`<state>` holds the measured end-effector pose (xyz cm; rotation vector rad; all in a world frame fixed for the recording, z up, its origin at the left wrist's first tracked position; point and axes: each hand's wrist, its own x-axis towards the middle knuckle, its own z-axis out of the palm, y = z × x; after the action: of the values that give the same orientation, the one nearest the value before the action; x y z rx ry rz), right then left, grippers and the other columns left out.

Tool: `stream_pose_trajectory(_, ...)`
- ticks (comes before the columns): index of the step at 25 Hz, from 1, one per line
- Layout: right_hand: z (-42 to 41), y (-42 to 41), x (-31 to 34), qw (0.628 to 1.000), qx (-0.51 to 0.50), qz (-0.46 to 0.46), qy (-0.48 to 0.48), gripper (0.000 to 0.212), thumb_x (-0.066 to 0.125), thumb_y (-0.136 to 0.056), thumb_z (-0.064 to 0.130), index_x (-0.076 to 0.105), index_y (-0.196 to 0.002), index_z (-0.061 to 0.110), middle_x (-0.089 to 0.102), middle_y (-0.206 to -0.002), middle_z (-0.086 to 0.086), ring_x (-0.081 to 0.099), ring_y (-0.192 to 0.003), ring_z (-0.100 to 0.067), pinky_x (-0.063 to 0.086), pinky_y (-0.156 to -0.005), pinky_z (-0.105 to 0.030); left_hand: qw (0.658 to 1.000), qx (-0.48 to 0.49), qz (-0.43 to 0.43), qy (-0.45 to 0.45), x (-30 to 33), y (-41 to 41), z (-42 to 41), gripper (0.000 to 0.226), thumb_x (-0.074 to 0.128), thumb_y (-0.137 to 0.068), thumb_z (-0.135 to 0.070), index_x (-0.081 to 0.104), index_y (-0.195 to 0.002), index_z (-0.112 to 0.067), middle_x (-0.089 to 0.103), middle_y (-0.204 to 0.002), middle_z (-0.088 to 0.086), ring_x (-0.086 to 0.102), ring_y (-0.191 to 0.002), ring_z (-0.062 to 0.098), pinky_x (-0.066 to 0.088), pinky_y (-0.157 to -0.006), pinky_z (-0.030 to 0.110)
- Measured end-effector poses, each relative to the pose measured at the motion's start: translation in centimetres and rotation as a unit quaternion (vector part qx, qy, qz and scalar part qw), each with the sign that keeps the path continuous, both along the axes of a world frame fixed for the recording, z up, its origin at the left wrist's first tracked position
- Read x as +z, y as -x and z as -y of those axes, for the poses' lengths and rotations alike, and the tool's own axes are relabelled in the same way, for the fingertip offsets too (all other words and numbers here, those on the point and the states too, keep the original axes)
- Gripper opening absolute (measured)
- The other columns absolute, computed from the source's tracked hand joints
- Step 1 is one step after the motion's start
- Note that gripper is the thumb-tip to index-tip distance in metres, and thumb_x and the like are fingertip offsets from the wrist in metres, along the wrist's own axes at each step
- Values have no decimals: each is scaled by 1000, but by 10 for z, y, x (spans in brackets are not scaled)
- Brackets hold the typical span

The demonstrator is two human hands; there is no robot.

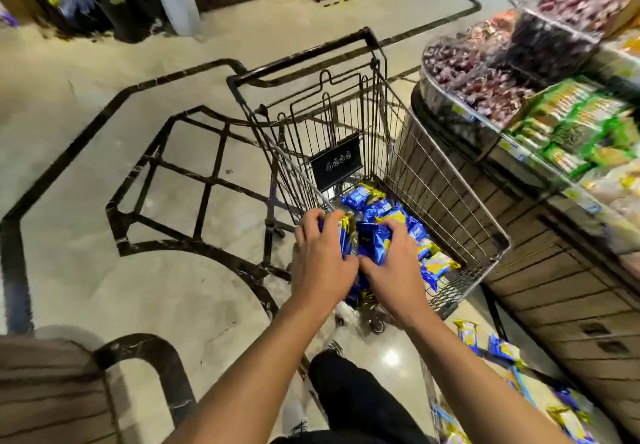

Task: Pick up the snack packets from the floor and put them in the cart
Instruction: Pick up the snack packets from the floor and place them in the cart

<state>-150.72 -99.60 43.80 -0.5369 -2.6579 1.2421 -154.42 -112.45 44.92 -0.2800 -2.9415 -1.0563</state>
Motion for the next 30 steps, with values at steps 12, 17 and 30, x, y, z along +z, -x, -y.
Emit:
stream_pose_trajectory(12, -124, 108, -37, 981, -176, 54, 54, 67, 73, -73, 22, 41, -130, 29, 48, -122, -3, 44, -113, -18, 44, -94, -38, 985, -157, 62, 30, -24, 142, -145, 67, 73, -74, -23, 43, -133, -30, 30, -143, -1, 34, -131, 23, 43, -103, 41)
stream_pose_trajectory(17, -173, 111, -60, 958, -272, 83, 44, 61, 73, -74, 23, 44, -127, 27, 48, -121, 0, 44, -112, -15, 36, -86, -27, 963, -248, 98, 47, -52, 164, -206, 69, 71, -73, -19, 40, -134, -35, 27, -143, -4, 36, -130, 23, 47, -97, 44)
stream_pose_trajectory(30, -260, 112, -214, 858, -461, 214, 78, 68, 70, -84, 27, 36, -143, 29, 39, -131, -7, 48, -120, -27, 41, -100, -35, 896, -388, 207, 61, -234, 189, -328, 74, 77, -75, -18, 40, -138, -32, 20, -143, -6, 32, -133, 17, 43, -104, 37)
